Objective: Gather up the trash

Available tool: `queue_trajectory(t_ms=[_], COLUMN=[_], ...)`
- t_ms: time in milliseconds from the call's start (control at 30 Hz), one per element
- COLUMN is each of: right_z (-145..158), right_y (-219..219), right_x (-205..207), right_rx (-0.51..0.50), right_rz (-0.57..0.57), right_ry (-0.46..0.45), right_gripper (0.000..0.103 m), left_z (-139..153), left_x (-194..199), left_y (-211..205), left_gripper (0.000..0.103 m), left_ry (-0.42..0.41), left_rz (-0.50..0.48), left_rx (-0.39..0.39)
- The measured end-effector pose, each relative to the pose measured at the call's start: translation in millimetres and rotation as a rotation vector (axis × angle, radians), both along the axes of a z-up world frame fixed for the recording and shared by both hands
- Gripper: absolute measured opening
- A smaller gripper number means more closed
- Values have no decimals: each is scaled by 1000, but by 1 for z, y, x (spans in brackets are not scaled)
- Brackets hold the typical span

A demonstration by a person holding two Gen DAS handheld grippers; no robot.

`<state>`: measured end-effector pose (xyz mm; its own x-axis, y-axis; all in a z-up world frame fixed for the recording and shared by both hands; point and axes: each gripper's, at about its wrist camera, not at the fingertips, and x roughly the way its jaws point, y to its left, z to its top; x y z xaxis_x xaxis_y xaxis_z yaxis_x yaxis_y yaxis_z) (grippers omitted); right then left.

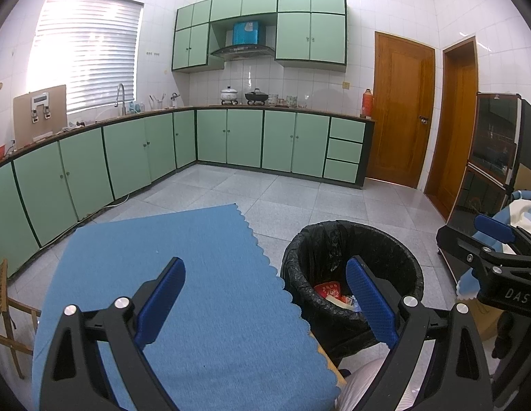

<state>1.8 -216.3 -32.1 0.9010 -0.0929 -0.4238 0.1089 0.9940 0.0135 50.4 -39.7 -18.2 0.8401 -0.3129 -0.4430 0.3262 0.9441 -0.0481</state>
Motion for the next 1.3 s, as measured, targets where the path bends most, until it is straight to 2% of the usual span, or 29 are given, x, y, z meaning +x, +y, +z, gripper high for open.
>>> queue_trajectory(t_ms=[1300], right_z=[-3], right_y=[-4], right_x=[1], right_rx=[5], right_rz=[2], right_ry=[7], right_gripper=[98], left_z=[3], left_x=[-3], left_y=[0], left_gripper=[93], left_ry=[2], left_rz=[9], left_rx=[0])
